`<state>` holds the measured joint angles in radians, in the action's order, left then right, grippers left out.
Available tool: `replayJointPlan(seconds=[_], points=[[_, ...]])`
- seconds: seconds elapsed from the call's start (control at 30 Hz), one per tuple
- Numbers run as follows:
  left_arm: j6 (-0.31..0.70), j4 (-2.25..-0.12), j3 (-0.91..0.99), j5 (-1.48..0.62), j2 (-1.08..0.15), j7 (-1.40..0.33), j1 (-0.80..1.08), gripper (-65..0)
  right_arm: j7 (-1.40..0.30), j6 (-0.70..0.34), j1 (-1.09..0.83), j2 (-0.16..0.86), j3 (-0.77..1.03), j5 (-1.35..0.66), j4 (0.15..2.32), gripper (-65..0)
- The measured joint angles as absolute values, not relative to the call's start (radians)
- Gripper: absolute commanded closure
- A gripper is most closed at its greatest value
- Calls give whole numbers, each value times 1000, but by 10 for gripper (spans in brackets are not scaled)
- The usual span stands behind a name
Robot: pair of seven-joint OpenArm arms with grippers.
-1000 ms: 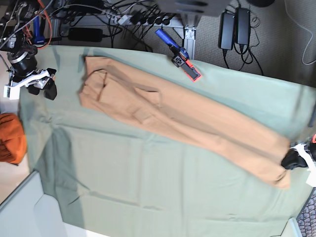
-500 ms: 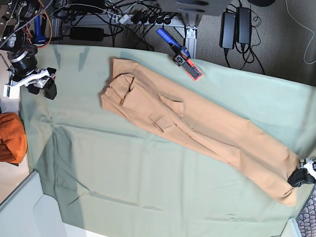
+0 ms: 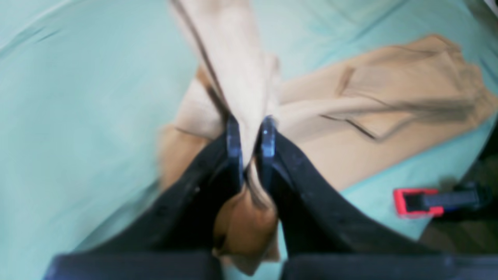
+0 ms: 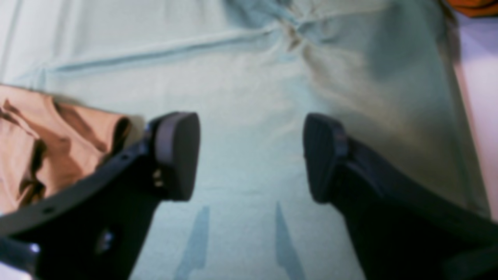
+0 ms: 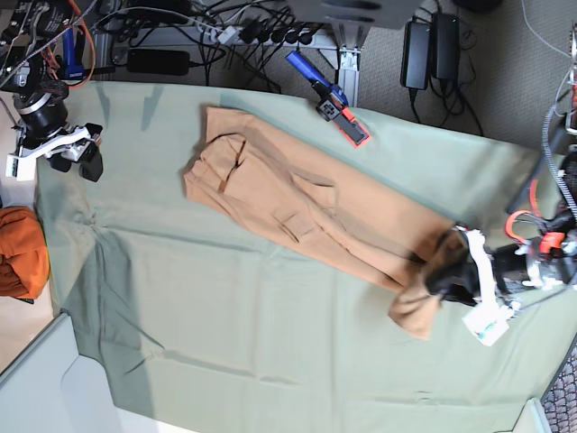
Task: Fold the T-shirt properly
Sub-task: 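Grasp the hem end with the left gripper and fold it toward the collar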
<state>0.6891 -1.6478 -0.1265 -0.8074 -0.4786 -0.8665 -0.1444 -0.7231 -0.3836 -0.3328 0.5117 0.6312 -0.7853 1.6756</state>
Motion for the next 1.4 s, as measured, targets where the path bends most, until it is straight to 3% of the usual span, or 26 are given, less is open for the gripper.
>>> replayJointPlan(seconds=[0.27, 0.57, 0.6, 0.73, 0.8, 1.2, 1.4], points=[[690, -1641, -271, -599, -343, -858, -144, 0, -723, -384, -333, 512, 631, -785, 1676, -418], [689, -1490, -300, -460, -330, -775, -148, 0, -723, -384, -333, 512, 631, -786, 1676, -418], [690, -1481, -300, -461, -330, -768, -148, -22, -723, -384, -333, 512, 631, -786, 1676, -418], [689, -1466, -300, -493, -330, -771, -147, -272, -723, -384, -333, 503, 632, -786, 1676, -418], [689, -1466, -300, -554, -329, -788, -147, -320, -723, -384, -333, 492, 632, -786, 1676, -418], [689, -1519, -300, -937, -279, -911, -146, -319, -846, -386, -335, 397, 630, -951, 1676, -418], [689, -1531, -300, -978, -262, -943, -147, -319, -846, -387, -341, 351, 542, -955, 1676, -418]])
